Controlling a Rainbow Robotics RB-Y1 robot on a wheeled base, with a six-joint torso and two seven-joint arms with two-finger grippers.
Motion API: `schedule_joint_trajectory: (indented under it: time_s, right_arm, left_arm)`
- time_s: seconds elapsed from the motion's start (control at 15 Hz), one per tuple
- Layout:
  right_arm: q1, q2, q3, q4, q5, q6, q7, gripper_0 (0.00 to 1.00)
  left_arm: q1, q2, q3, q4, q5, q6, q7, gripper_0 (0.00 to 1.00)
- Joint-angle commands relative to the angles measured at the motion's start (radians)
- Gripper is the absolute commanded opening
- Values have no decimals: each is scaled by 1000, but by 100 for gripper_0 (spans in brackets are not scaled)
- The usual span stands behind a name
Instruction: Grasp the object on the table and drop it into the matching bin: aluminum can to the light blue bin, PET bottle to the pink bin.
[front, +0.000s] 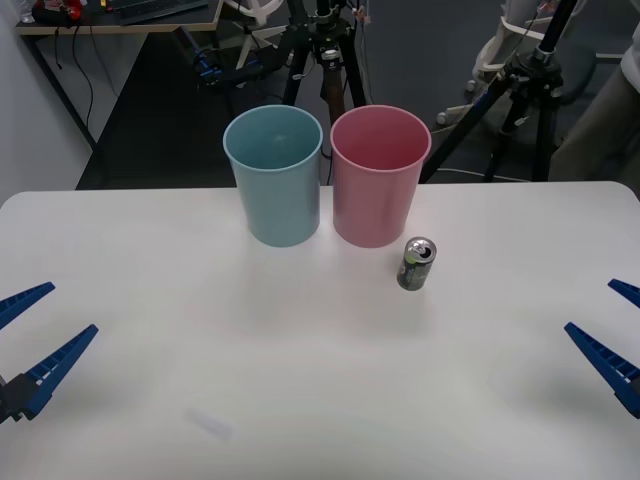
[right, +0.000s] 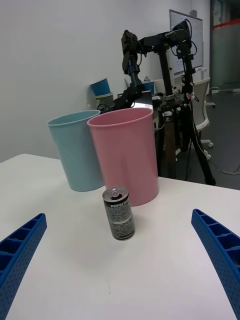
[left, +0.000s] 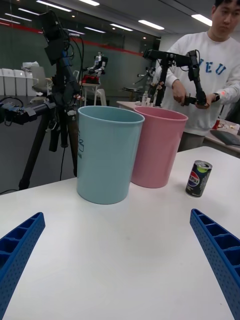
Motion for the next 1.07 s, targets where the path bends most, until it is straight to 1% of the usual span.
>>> schedule_joint_trajectory:
  time_s: [0.07, 0.13, 0.4, 0.53, 0.73, 0.93, 1.07]
  right_arm:
    - [8, 26, 13, 26, 19, 5, 0, 100]
    - [8, 30, 14, 31, 25, 7, -2, 100]
    - [7, 13, 40, 27, 26, 30, 3, 100]
    - [2, 12, 59, 27, 65, 42, 11, 100]
    - [2, 12, 103, 29, 83, 70, 35, 100]
    - [1, 12, 163, 29, 88, 163, 152, 100]
    - [-5, 13, 217, 27, 86, 235, 178, 100]
  left_arm:
    - [0, 0, 0, 0, 0, 0, 0, 100]
    - [0, 0, 0, 0, 0, 0, 0, 100]
    - [0, 0, 0, 0, 0, 0, 0, 100]
    - [0, 0, 0, 0, 0, 0, 0, 100]
    - [0, 0, 0, 0, 0, 0, 0, 100]
    - [0, 0, 0, 0, 0, 0, 0, 100]
    - [0, 0, 0, 0, 0, 0, 0, 100]
